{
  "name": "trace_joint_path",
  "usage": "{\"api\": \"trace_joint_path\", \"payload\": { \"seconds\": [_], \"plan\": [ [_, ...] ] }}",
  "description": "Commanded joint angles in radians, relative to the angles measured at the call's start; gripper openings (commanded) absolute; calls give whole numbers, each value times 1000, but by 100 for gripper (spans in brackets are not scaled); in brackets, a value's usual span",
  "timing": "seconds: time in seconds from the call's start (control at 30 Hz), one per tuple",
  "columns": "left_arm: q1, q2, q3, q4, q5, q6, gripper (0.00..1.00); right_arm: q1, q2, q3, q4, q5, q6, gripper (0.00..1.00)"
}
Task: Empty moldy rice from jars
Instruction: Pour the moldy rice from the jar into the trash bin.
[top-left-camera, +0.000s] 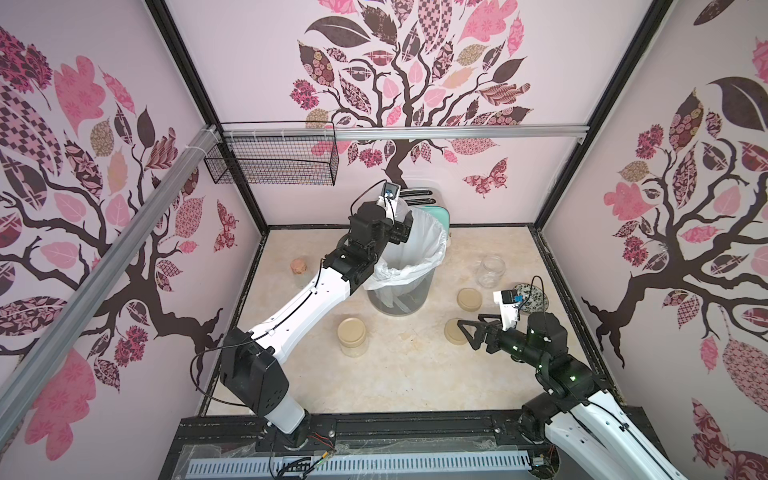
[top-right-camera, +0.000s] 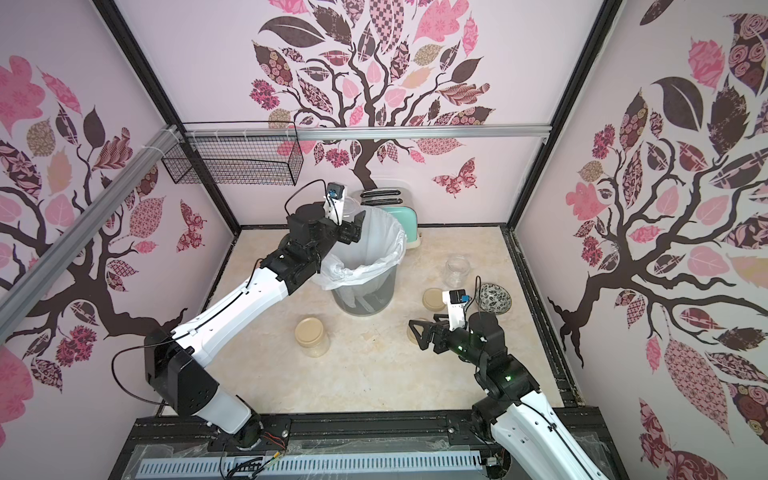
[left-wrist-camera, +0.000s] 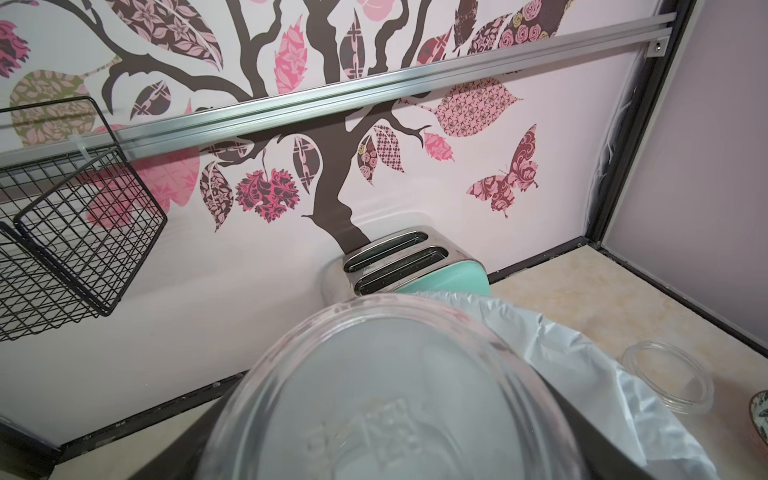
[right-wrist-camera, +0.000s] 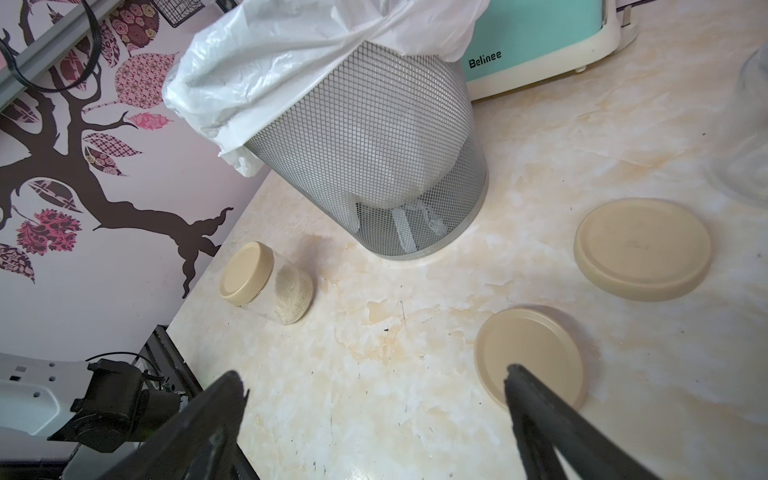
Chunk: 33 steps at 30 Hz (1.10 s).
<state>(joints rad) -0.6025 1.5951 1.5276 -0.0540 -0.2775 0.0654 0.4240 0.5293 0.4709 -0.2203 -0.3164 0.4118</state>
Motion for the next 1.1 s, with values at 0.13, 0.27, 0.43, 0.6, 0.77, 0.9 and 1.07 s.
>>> {"api": "trace_joint_path", "payload": {
  "seconds": [0.13,0.27,0.43,0.6,0.77,0.9,1.07],
  "plan": [
    [86,-42,3,74,101,-263,72,4,21,10,49,-11,14,100],
    [59,-32,67,-5,149,-196,69,3,36,14,44,-23,6,99],
    [30,-32,21,54,82,-159,75,4,29,1,58,-15,8,100],
    [-32,-15,17,79,64,-39,74,3,-2,-5,30,-3,17,100],
    [34,6,54,30,78,-115,74,4,-64,-24,27,12,37,99],
    [-59,-37,-34,133,-4,26,77,3,-75,-18,1,22,30,100],
    [-14,-15,23,48,44,-58,75,3,-45,-11,8,-15,13,100]
  ]
}}
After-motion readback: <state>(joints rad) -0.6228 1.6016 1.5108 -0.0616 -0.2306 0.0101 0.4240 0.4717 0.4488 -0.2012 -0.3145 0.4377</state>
